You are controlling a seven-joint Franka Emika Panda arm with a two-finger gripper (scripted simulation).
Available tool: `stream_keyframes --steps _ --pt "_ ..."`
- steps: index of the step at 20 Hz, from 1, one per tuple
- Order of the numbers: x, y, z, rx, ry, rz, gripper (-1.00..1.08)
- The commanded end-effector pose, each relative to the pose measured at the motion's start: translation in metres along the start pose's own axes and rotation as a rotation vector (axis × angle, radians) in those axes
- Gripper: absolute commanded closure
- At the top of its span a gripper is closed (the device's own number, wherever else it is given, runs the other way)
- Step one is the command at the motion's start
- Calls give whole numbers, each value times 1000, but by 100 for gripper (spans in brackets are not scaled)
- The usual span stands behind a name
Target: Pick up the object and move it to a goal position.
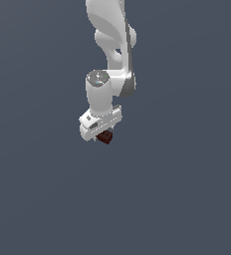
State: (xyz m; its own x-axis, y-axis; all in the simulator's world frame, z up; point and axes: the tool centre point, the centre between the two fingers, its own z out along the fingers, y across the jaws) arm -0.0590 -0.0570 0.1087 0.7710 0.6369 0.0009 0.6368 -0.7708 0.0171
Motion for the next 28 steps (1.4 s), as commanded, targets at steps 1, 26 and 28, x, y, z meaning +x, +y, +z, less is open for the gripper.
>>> stream_keyframes --steps 1,26,28 --pt "-6 -4 6 3 0 -66 -92" --pt "-33 -23 34 17 2 -352 -92" --pt "-34 -23 38 17 2 -352 -92"
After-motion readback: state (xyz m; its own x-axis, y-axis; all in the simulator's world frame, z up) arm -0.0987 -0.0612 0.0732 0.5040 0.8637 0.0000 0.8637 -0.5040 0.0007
